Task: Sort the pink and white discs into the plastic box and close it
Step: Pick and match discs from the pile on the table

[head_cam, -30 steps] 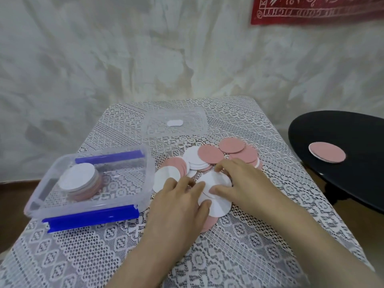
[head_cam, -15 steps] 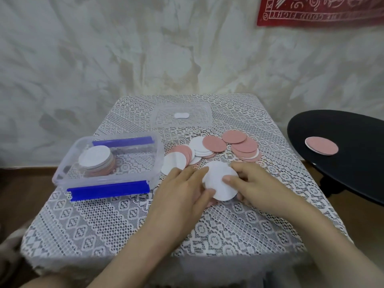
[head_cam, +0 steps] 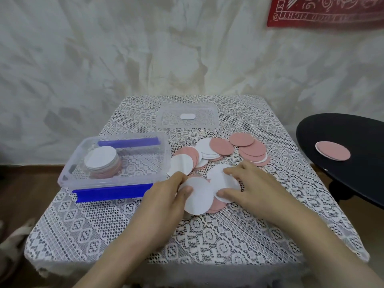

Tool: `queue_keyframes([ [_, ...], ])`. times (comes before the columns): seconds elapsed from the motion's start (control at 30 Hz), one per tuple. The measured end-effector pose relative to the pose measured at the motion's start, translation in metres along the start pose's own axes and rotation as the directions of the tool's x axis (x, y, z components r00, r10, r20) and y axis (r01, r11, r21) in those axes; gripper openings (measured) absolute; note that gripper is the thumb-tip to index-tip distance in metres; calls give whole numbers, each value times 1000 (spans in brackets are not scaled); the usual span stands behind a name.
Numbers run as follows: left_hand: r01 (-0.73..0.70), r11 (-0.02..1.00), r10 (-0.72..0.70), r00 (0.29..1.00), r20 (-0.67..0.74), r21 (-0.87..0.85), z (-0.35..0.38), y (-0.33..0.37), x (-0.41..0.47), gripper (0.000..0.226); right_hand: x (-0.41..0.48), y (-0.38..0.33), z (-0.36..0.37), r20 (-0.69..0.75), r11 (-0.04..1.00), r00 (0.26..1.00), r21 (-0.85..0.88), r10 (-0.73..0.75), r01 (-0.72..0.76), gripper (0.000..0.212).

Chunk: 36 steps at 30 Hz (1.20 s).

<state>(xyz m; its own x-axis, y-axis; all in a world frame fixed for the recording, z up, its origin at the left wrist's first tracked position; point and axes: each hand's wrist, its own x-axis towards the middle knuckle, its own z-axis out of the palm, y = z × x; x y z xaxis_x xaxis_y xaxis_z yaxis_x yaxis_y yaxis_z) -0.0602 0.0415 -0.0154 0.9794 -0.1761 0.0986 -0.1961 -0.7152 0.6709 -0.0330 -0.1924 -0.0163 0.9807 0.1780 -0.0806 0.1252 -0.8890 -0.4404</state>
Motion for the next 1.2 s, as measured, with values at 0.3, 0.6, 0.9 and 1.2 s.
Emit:
queue_keyframes([
  [0.3, -29, 1000, 29, 1000, -9, -10, 7, 5, 7, 16, 20, -2, -8, -41, 993, 999, 122, 2, 3, 31],
  [0.6, -34, 999, 34, 999, 0, -36, 11, 4, 9, 16, 19, 11, -14, -123, 864, 992, 499, -13, 73, 17],
  [0.9, -88, 979, 89, 996, -3, -186, 13, 13, 0, 20, -10, -4, -2, 81, 793, 994, 609, -79, 13, 14],
  [1.2, -59, 968, 82, 993, 87, -245, 8, 11, -10, 19, -16, -18, 13, 59, 752, 988, 656, -141, 69, 13],
])
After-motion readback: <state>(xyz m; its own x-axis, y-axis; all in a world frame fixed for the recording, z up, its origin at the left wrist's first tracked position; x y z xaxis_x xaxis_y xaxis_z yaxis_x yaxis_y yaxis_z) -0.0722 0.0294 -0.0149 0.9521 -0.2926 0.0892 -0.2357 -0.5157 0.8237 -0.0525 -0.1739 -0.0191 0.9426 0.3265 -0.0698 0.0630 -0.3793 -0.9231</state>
